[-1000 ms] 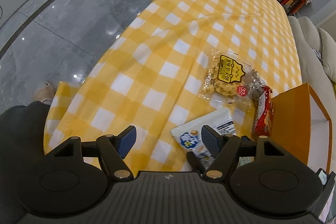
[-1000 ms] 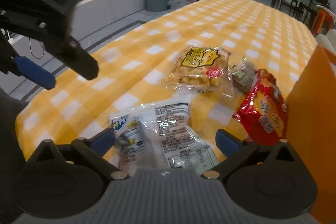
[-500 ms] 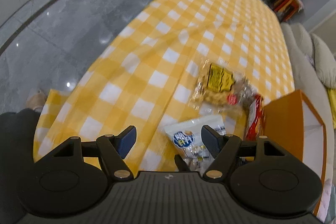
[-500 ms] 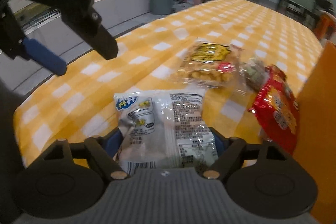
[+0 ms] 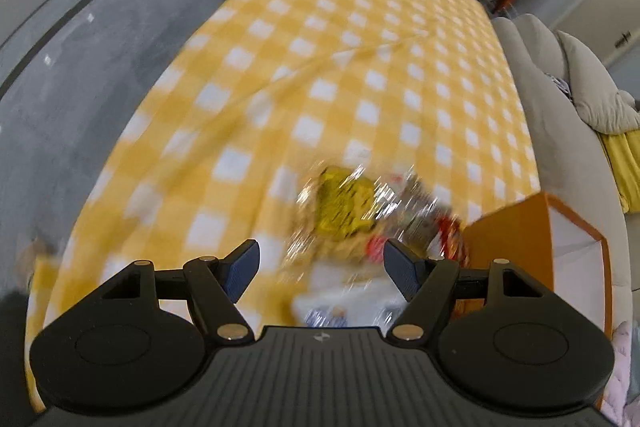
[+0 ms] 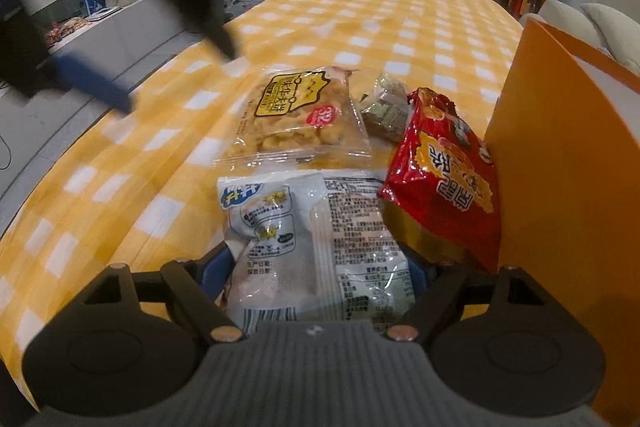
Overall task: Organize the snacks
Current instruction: 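Grasp the white-and-blue snack bag with the right tool, then grasp the yellow-labelled bread pastry with left tool while right tool holds the bag, then carry the white-and-blue bag into the box and open the right tool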
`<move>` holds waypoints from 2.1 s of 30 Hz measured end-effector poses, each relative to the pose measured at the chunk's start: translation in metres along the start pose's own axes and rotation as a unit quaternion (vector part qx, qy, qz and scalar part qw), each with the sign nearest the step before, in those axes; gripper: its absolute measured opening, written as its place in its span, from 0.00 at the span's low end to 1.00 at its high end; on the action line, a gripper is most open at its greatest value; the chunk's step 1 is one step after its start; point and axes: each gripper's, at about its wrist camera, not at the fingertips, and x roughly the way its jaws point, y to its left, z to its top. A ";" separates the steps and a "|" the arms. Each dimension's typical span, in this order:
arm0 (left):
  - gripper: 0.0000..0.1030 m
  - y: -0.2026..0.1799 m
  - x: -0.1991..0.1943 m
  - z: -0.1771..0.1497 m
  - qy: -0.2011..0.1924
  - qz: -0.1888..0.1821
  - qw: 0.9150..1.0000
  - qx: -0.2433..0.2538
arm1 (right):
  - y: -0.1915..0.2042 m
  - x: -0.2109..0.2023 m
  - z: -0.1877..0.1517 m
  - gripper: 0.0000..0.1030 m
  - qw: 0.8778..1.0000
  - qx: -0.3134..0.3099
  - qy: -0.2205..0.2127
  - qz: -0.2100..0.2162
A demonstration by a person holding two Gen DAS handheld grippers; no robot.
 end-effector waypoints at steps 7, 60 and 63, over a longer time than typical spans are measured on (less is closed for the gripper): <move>0.86 -0.042 0.052 0.014 0.008 0.002 0.998 0.057 | -0.001 0.001 -0.002 0.79 1.000 -0.006 -0.005 0.006; 0.80 0.041 -0.028 -0.098 -0.037 0.114 0.993 -0.012 | -0.027 -0.103 0.001 0.68 0.988 0.044 -0.101 0.109; 0.80 0.032 -0.043 -0.101 -0.058 0.088 0.994 -0.004 | -0.031 -0.128 0.009 0.68 0.983 0.045 -0.133 0.120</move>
